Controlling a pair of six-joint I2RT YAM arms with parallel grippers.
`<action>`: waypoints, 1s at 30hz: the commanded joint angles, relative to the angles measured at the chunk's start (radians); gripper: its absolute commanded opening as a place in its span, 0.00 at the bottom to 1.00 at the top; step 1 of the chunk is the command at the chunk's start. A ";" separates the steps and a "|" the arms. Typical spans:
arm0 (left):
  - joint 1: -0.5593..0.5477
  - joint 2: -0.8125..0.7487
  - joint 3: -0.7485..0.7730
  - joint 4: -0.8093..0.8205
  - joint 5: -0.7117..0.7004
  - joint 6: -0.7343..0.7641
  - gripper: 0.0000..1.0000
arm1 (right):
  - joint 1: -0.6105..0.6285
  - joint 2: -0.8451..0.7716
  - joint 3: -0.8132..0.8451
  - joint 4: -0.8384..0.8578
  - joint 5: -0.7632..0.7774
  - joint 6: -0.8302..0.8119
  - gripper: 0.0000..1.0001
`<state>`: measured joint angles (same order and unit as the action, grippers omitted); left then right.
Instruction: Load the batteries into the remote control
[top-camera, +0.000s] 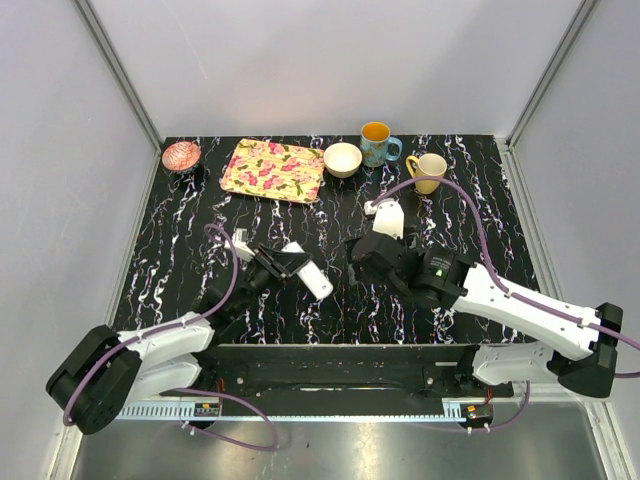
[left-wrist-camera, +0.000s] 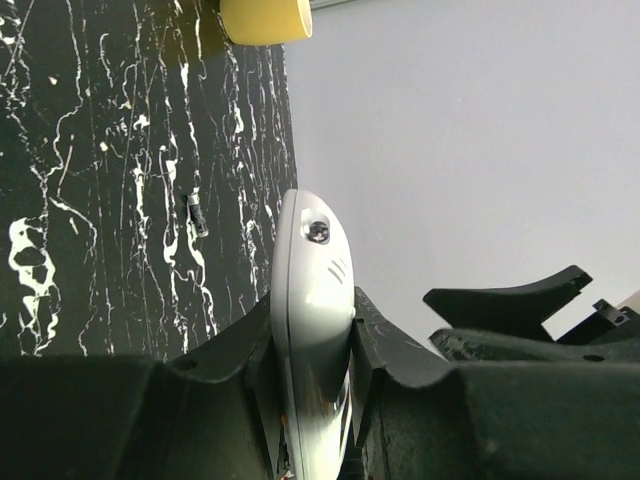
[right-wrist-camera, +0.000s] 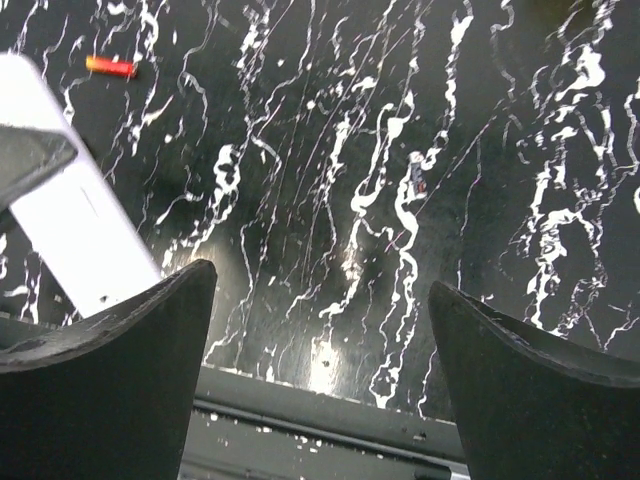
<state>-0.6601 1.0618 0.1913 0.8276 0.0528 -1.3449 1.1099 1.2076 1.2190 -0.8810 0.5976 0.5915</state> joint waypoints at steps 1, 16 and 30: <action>0.004 -0.051 -0.007 0.028 -0.001 0.000 0.00 | -0.005 -0.005 0.030 0.036 0.174 0.044 0.93; 0.004 -0.039 -0.009 0.058 0.012 -0.005 0.00 | -0.013 0.093 0.206 -0.182 0.145 0.033 0.00; 0.002 -0.014 0.027 0.048 0.007 -0.003 0.00 | -0.002 0.179 0.330 -0.239 -0.358 -0.065 0.06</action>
<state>-0.6601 1.0256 0.1825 0.8021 0.0532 -1.3426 1.0996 1.3636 1.4803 -1.0756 0.3870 0.5423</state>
